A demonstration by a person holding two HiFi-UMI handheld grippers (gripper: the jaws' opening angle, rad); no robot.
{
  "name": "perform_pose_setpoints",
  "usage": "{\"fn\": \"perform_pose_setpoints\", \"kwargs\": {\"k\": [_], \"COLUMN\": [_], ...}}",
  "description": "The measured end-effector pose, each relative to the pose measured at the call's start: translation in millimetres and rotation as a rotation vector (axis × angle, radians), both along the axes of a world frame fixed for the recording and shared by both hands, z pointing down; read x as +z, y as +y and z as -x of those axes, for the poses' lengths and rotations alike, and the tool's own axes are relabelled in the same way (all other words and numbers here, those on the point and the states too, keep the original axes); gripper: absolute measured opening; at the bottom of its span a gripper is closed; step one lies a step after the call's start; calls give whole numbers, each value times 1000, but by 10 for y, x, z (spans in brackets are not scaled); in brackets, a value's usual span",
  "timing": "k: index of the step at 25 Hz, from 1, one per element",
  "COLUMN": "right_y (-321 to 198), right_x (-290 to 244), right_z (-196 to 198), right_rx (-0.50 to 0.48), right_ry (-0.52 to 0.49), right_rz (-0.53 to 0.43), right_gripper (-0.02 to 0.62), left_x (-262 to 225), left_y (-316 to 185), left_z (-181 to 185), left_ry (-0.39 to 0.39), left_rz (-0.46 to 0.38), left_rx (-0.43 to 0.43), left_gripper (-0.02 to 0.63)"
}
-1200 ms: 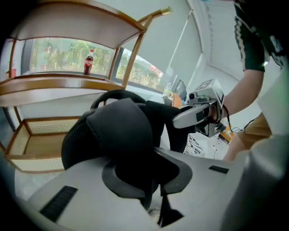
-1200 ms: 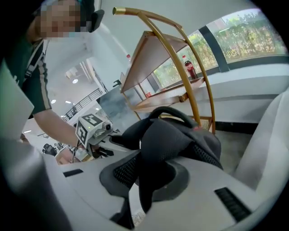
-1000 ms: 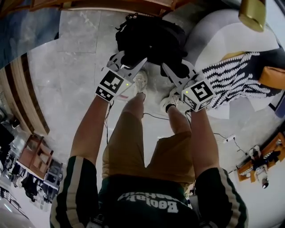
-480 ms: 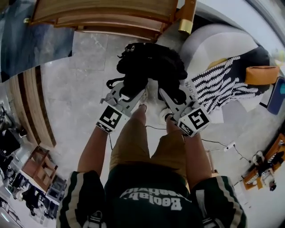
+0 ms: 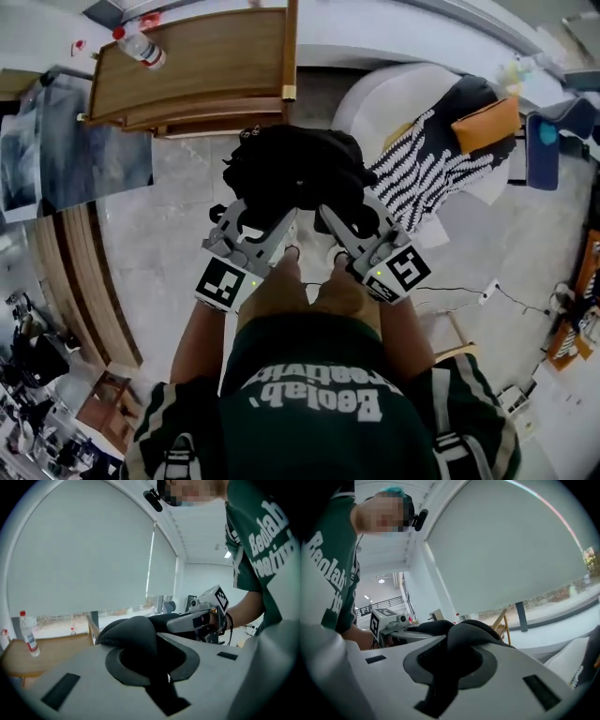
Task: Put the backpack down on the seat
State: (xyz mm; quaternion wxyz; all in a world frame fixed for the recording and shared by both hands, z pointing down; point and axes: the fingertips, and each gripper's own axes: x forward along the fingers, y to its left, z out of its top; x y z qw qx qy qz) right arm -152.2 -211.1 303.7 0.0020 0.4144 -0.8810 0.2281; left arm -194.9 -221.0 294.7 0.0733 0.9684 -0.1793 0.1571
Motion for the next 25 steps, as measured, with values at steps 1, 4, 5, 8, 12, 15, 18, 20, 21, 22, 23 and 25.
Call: {"fn": "perform_pose_setpoints", "kwargs": {"k": [1, 4, 5, 8, 12, 15, 18, 20, 21, 22, 23, 25], "right_y": [70, 318, 414, 706, 1093, 1395, 1682, 1825, 1891, 1958, 2032, 2166], "right_x": [-146, -472, -551, -739, -911, -994, -1010, -1030, -1024, -1006, -974, -907], "right_z": [-114, -527, -669, -1073, -1684, -2186, -2673, -3022, -3195, -3365, -3531, -3866], "right_rx": [16, 68, 83, 109, 144, 192, 233, 274, 298, 324, 350, 401], "right_ry": [2, 7, 7, 14, 41, 56, 73, 82, 89, 94, 99, 103], "right_rz": [-16, -57, -65, -80, -96, -117, -117, -129, -127, -117, -101, -69], "right_gripper": [78, 78, 78, 80, 80, 80, 80, 80, 80, 80, 80, 80], "left_x": [-167, -531, -615, -803, -939, -971, -952, -931, -921, -908, -889, -829], "left_y": [44, 222, 300, 557, 919, 1214, 1436, 1576, 1642, 1706, 1771, 1894], "left_z": [-122, -562, -714, -1139, -1753, -2252, -2770, -3132, -3310, -3484, -3656, -3991], "left_ry": [19, 37, 38, 46, 43, 66, 70, 74, 77, 79, 79, 75], "left_rz": [4, -8, -16, -24, -29, 5, 26, 38, 46, 54, 61, 72], "left_rx": [1, 37, 53, 85, 142, 182, 225, 252, 269, 294, 324, 389], "left_gripper": [75, 75, 75, 75, 75, 75, 74, 75, 75, 75, 75, 75]}}
